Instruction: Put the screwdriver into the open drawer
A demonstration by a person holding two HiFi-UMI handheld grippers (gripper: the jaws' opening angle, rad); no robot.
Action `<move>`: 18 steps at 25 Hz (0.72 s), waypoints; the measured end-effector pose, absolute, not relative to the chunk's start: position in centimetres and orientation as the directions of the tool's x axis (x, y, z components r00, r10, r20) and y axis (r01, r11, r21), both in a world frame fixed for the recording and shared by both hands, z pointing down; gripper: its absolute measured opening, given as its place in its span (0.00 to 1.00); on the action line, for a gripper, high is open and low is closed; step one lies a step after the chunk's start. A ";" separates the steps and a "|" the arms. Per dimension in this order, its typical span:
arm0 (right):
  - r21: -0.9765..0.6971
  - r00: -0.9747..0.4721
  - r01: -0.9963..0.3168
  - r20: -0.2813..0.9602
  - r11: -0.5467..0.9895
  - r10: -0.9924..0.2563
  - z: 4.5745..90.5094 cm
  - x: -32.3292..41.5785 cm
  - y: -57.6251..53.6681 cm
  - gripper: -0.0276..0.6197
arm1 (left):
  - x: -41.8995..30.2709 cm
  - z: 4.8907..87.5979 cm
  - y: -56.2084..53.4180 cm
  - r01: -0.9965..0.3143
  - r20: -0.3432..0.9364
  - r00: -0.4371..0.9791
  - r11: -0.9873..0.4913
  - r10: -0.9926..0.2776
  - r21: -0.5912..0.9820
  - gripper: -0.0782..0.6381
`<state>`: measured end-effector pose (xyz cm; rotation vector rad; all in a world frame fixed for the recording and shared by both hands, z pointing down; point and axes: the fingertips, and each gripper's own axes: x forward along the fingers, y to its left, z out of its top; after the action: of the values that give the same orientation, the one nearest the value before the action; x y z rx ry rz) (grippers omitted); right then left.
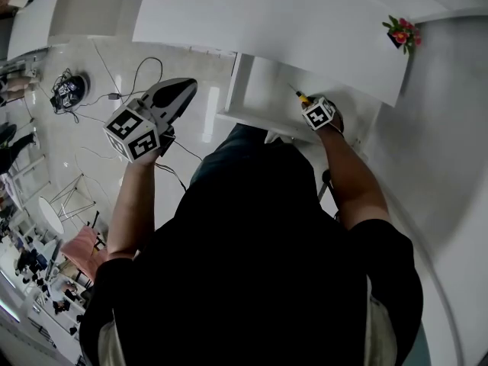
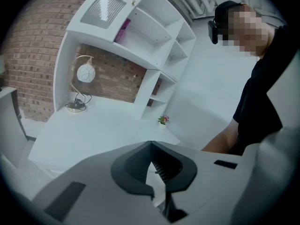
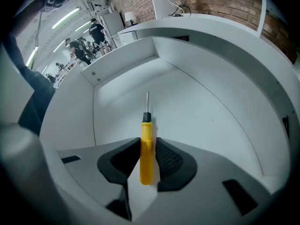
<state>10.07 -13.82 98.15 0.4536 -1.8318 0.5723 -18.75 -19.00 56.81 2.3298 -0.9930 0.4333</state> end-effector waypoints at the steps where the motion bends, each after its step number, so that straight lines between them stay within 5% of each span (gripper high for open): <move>1: -0.165 -0.321 -0.564 0.947 0.809 -0.031 98.1 10.0 -13.9 0.22 | -18.8 56.8 -19.0 -0.738 0.492 0.671 -0.565 -0.555 0.369 0.13; 18: -0.133 -0.353 -0.603 0.929 0.787 -0.113 94.4 10.6 -14.8 0.23 | -17.1 55.5 -17.5 -0.722 0.460 0.689 -0.588 -0.561 0.365 0.13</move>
<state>10.60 -14.82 94.43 0.5440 -1.8888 0.5623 -17.08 -17.55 55.54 2.3671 -0.9838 0.4030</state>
